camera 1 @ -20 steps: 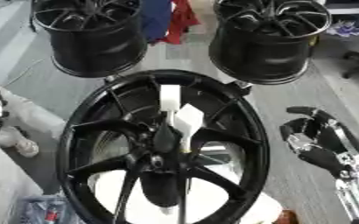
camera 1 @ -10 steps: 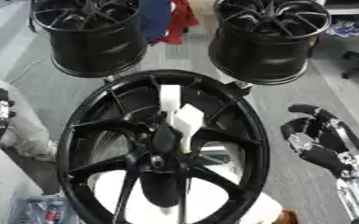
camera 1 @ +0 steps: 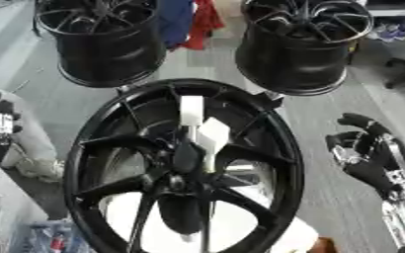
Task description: Pull the pin out of the wheel hub.
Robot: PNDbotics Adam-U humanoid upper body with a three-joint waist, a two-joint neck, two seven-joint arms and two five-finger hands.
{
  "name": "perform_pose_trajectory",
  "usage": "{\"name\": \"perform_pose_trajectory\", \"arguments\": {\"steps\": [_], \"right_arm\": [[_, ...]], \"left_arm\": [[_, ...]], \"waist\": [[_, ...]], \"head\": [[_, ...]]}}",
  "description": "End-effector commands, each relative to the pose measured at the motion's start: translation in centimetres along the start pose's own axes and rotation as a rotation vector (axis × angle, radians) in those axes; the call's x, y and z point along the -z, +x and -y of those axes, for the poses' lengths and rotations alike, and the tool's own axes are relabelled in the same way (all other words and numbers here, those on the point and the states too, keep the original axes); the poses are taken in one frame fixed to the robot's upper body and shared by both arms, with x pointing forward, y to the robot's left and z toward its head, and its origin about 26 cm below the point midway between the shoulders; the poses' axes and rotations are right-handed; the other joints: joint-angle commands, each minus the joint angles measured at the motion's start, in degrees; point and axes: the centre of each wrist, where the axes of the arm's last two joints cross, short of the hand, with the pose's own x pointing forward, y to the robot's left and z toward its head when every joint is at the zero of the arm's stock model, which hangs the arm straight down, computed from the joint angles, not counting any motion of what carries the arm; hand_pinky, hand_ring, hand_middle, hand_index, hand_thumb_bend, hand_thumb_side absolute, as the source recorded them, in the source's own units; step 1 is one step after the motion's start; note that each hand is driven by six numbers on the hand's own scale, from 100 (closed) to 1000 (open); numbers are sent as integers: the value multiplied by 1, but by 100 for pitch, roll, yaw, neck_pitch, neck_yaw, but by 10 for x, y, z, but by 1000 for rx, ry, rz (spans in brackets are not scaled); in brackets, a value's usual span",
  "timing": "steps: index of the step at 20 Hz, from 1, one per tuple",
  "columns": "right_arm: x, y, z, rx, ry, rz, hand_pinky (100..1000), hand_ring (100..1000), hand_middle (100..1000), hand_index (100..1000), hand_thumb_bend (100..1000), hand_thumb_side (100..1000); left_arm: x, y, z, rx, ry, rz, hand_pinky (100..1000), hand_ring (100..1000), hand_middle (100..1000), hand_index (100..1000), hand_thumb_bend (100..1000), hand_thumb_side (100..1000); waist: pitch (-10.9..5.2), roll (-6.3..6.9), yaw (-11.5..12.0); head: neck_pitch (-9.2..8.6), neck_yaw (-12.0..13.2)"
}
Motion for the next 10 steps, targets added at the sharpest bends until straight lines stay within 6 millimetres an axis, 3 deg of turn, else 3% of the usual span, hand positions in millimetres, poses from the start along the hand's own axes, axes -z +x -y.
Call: {"name": "perform_pose_trajectory", "arguments": {"steps": [1,10], "right_arm": [[5,6,2,-5,-3,23,634,629,743,799,315,100],[4,5,2,5,13,23,634,628,741,796,334,100]], "left_arm": [[4,9,0,-2,-4,36,607,648,657,823,197,558],[3,8,0,-5,-10,31,606,648,657,823,198,560]], "waist": [[-36,-1,3],[-39,5,-4]], "head": [[-21,-17],[-14,-25]]}}
